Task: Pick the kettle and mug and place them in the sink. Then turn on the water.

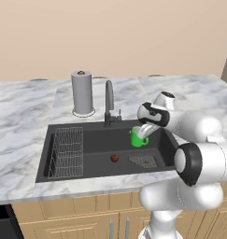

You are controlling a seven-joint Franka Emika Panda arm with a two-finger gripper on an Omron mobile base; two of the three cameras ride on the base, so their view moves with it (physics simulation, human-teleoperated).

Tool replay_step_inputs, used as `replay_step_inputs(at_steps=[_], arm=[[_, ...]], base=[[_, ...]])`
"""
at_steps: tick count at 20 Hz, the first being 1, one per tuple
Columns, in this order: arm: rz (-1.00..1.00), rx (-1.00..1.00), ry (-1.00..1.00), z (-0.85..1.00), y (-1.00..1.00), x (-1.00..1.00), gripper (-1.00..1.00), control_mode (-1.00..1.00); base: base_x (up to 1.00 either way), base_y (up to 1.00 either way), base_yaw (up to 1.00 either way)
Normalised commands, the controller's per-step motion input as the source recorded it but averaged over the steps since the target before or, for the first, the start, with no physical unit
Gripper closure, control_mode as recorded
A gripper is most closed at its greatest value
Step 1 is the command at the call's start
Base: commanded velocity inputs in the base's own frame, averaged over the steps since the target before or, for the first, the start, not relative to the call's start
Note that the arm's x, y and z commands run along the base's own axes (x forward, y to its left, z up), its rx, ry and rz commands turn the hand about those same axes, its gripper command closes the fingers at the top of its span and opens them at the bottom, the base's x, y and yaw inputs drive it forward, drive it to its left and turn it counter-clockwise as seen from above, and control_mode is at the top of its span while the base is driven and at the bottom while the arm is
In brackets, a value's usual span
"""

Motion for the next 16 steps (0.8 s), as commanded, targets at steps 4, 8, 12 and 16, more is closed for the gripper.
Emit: replay_step_inputs(at_steps=[4, 8, 12, 16], arm=[[0.04, -0.01, 0.0, -0.27, 0.0, 0.19, 1.0, -1.0], [0.03, -0.06, 0.0, -0.38, 0.0, 0.21, 1.0, -1.0], [0.03, -0.05, 0.0, -0.36, 0.0, 0.24, 1.0, -1.0], [0.0, -0.01, 0.0, -0.32, 0.0, 0.26, 1.0, -1.0]], base=[[0.0, 0.0, 0.0], [0.0, 0.0, 0.0], [0.0, 0.0, 0.0], [0.0, 0.0, 0.0]])
